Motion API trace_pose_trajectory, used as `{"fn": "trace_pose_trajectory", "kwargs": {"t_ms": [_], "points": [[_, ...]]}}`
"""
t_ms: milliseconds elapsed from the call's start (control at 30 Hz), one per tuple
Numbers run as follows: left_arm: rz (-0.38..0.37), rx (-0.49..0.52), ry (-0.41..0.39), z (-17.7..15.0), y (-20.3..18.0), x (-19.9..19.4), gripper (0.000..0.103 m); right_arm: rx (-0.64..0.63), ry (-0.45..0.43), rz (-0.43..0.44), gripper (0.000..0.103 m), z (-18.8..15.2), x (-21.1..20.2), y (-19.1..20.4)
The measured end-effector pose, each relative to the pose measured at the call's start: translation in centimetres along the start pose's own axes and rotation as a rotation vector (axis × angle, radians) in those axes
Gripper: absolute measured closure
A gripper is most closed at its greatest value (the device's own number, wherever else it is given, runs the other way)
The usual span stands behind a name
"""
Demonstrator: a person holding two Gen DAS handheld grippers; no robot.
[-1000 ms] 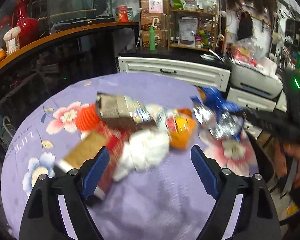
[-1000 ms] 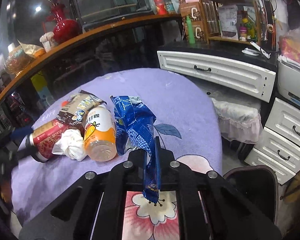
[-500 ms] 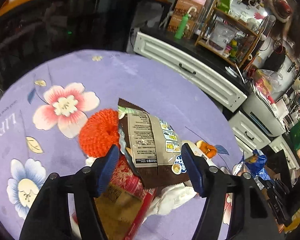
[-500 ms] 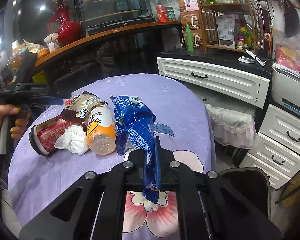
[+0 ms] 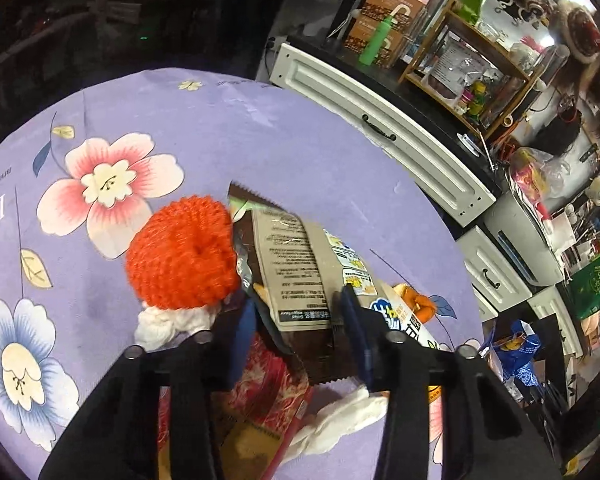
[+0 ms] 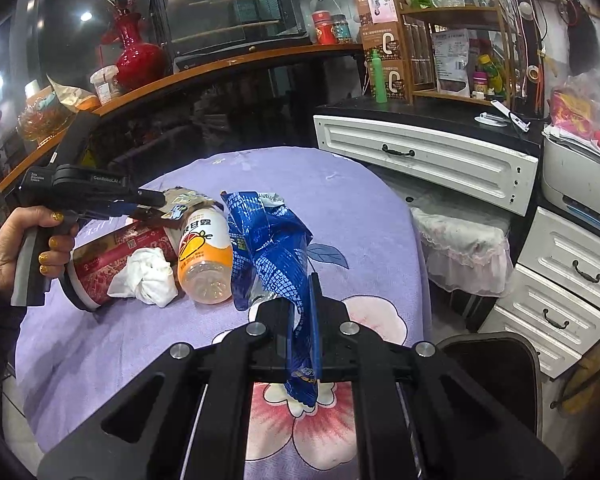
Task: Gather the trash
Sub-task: 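Grasp the brown snack box with the left gripper while the right holds the blue wrapper, then carry the wrapper and snack box over the brown bin and open both grippers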
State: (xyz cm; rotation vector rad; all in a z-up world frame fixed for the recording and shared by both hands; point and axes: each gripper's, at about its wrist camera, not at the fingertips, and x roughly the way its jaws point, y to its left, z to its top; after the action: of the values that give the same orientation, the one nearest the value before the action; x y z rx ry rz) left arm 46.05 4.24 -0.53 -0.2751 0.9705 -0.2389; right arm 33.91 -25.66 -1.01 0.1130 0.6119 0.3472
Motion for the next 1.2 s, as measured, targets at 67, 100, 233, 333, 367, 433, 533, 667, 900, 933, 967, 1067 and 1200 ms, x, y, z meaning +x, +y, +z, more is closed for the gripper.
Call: {"fn": "trace_pose_trajectory", "kwargs": {"t_ms": [67, 100, 233, 333, 367, 433, 533, 667, 900, 933, 967, 1067, 1200], "points": [[0.001, 0.019, -0.006, 0.1, -0.4, 0.1, 0.078, 0.002, 0.0, -0.003, 0.096, 0.0, 0.0, -0.2], [0.001, 0.024, -0.009, 0.1, -0.6, 0.2, 0.084, 0.004, 0.0, -0.005, 0.096, -0.1, -0.1, -0.3], [-0.028, 0.022, -0.044, 0.0, -1.2, -0.2, 0.098, 0.016, 0.001, -0.01, 0.096, -0.2, -0.1, -0.7], [-0.022, 0.051, -0.08, -0.4, -2.0, -1.1, 0.1, 0.02, -0.006, -0.016, 0.096, -0.3, -0.4, -0.9], [-0.023, 0.061, -0.094, -0.5, -2.4, -1.5, 0.101, 0.022, -0.009, -0.016, 0.096, -0.4, -0.6, -1.0], [-0.022, 0.085, -0.133, -0.9, -3.2, -2.6, 0.101, 0.025, -0.015, -0.018, 0.096, -0.4, -0.9, -1.2], [-0.03, 0.128, -0.191, -2.0, -4.7, -4.6, 0.101, 0.028, -0.026, -0.022, 0.096, -0.6, -1.6, -1.4], [-0.017, 0.207, -0.275, -4.2, -7.3, -7.2, 0.101, 0.03, -0.036, -0.031, 0.096, -1.0, -2.7, -1.9], [-0.069, 0.273, -0.34, -8.3, -11.0, -9.3, 0.101, 0.051, -0.054, -0.06, 0.096, -2.3, -5.5, -3.9], [-0.086, 0.282, -0.341, -8.8, -11.6, -9.3, 0.101, 0.053, -0.055, -0.068, 0.096, -2.6, -6.0, -4.3], [-0.103, 0.294, -0.342, -9.5, -12.4, -9.3, 0.101, 0.057, -0.057, -0.08, 0.096, -3.0, -6.6, -4.9], [-0.162, 0.32, -0.334, -11.1, -15.0, -8.9, 0.101, 0.068, -0.054, -0.117, 0.096, -4.0, -7.9, -6.5], [-0.215, 0.368, -0.317, -13.0, -18.4, -7.8, 0.101, 0.114, -0.033, -0.188, 0.096, -5.9, -9.4, -9.9]]}}
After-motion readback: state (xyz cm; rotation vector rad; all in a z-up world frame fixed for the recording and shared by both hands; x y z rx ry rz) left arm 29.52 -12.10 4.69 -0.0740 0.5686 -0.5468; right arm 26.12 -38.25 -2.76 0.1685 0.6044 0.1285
